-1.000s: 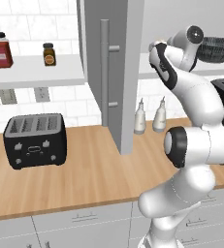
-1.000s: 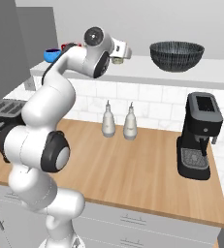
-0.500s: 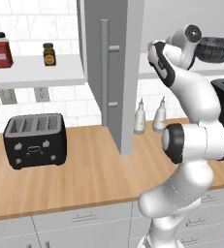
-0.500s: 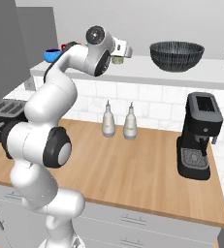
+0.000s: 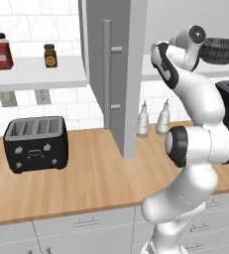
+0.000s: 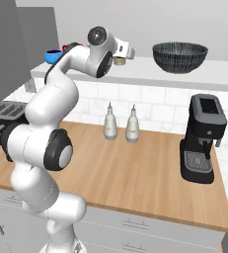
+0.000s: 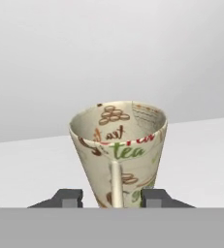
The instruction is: Gather all objects into one cabinet and sort the glasses and bowls to opposite sides.
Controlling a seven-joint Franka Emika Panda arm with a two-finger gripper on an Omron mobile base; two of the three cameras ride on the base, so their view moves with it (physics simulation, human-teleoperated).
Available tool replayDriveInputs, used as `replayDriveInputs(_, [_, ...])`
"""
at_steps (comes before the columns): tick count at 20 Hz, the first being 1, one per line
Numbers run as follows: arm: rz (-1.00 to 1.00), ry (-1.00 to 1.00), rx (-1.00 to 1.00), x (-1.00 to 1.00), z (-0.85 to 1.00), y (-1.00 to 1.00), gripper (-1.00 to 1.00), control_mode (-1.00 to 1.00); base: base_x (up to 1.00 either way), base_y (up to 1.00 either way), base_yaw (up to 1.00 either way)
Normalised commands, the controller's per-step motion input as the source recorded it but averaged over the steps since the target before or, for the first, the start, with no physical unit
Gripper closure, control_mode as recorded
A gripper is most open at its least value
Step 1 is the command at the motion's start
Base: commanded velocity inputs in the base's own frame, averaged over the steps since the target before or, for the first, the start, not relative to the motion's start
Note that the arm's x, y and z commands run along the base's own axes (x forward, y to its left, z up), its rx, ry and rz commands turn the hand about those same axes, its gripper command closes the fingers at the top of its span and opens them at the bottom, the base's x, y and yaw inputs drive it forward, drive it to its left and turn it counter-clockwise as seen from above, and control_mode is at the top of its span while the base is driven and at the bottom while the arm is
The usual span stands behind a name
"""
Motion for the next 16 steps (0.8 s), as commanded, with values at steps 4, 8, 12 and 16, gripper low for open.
replayDriveInputs(4, [0.0, 0.0, 0.0, 0.0, 0.0, 0.0, 1.0, -1.0, 0.0, 0.0, 0.0])
replayDriveInputs(8, [0.0, 0.0, 0.0, 0.0, 0.0, 0.0, 1.0, -1.0, 0.0, 0.0, 0.0])
replayDriveInputs(12, [0.0, 0.0, 0.0, -0.04, 0.0, 0.0, 1.0, -1.0, 0.0, 0.0, 0.0])
replayDriveInputs(16, [0.0, 0.0, 0.0, -0.25, 0.0, 0.0, 1.0, -1.0, 0.0, 0.0, 0.0])
